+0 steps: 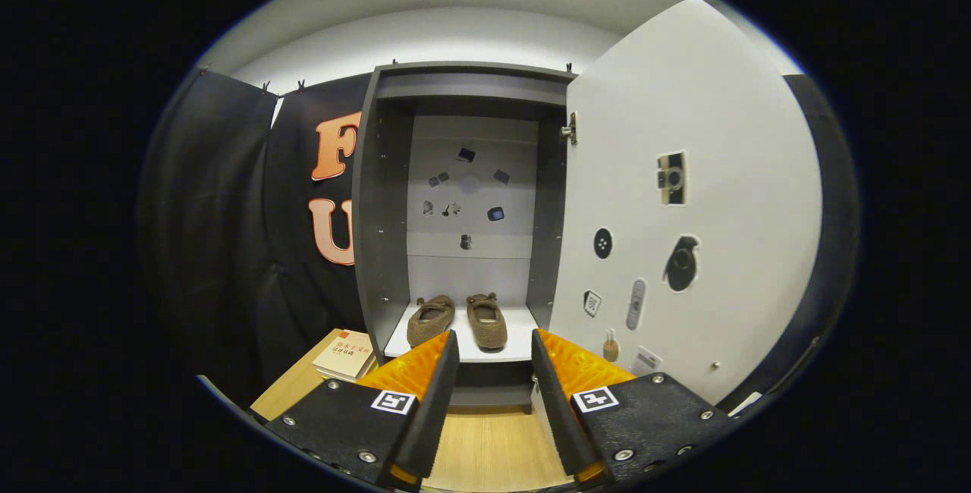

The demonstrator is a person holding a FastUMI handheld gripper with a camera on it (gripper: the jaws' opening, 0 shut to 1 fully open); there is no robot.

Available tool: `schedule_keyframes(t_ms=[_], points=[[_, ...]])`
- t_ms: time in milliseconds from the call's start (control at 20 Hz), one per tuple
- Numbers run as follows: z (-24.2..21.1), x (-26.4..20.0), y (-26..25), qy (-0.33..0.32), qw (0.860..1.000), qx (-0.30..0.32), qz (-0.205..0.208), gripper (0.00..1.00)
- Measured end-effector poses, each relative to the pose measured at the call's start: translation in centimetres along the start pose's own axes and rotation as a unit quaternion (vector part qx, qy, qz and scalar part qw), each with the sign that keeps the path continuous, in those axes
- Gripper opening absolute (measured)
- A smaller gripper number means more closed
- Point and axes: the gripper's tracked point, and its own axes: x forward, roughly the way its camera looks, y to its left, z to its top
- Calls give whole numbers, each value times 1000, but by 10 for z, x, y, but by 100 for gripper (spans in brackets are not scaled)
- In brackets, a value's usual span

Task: Open the shoe cabinet door, grab the shoes and put them into the shoe cabinet, then close the shoe cabinet door.

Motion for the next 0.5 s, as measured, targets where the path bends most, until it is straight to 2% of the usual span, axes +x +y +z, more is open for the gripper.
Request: schedule_keyframes(t_ms=[250, 500], points=[[-3, -38, -18, -6, 1000, 5, -8, 67], [-5, -67, -54, -9, 999, 2, -37, 72]])
